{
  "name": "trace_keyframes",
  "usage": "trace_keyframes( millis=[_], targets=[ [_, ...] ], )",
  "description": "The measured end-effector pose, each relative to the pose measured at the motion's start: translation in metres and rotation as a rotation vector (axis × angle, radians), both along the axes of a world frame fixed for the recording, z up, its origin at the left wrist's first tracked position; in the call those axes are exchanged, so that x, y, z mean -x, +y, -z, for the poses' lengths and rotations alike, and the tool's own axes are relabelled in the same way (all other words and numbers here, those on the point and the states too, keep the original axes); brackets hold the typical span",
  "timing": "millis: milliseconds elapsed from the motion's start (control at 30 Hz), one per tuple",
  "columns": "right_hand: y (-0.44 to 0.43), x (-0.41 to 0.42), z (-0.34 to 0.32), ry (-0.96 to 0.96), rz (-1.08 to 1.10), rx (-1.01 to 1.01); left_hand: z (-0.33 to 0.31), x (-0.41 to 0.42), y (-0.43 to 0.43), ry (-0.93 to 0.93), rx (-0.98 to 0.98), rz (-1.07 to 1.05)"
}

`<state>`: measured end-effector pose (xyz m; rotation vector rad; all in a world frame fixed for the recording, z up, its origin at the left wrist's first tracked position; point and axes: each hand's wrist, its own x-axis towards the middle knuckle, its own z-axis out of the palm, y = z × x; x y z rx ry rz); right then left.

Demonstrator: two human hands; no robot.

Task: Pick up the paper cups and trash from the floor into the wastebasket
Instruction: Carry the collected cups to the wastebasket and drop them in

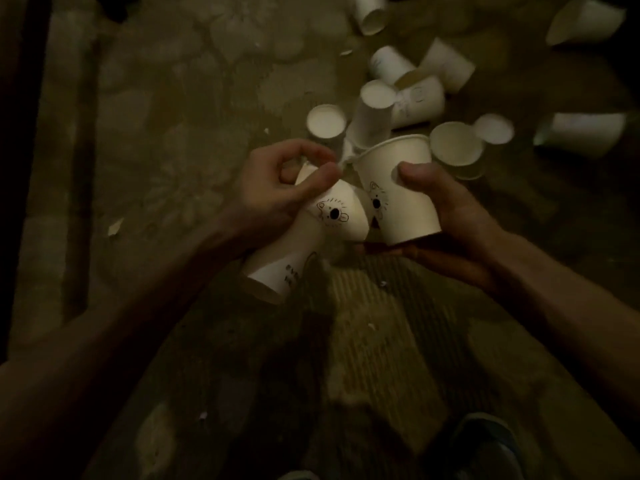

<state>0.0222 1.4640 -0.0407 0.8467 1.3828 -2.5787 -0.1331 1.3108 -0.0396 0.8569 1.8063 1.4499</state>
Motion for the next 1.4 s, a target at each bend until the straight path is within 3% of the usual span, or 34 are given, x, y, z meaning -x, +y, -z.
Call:
trace_keyframes(
  millis=[67,267,467,600,733,967,1067,1233,1400],
  targets=[
    [0.014,-0.022,-0.021,-0.02,0.018,-0.101,-0.013,-0.017,0.03,-0.022,-0.042,0.088],
    [0.06,-0.092,-0.101,-0.085,0.219,-0.37,-0.092,-0.07,0.134,0.176,-0.065,0.436],
    [0.091,-0.228,-0.206,-0.165,0.62,-0.505,-0.189,-0.188,0.235,0.17,-0.244,0.791],
    [0.066,-0.336,-0.256,-0.21,0.944,-0.58,-0.228,-0.302,0.262,0.116,-0.382,1.032],
    [0.017,-0.425,-0.27,-0.428,1.262,-0.617,-0.231,-0.416,0.256,0.029,-0.448,1.257],
    [-0.053,-0.52,-0.235,-0.795,1.605,-0.502,-0.173,-0.566,0.221,0.072,-0.454,1.44],
    [-0.061,-0.547,-0.198,-1.053,1.584,-0.378,-0.131,-0.603,0.217,0.165,-0.389,1.503],
    [-0.063,-0.569,-0.152,-1.242,1.23,-0.255,-0.084,-0.614,0.223,0.4,-0.123,1.712],
    [-0.055,-0.563,-0.157,-1.417,0.971,-0.498,-0.101,-0.595,0.235,0.68,-0.562,1.521]
  ],
)
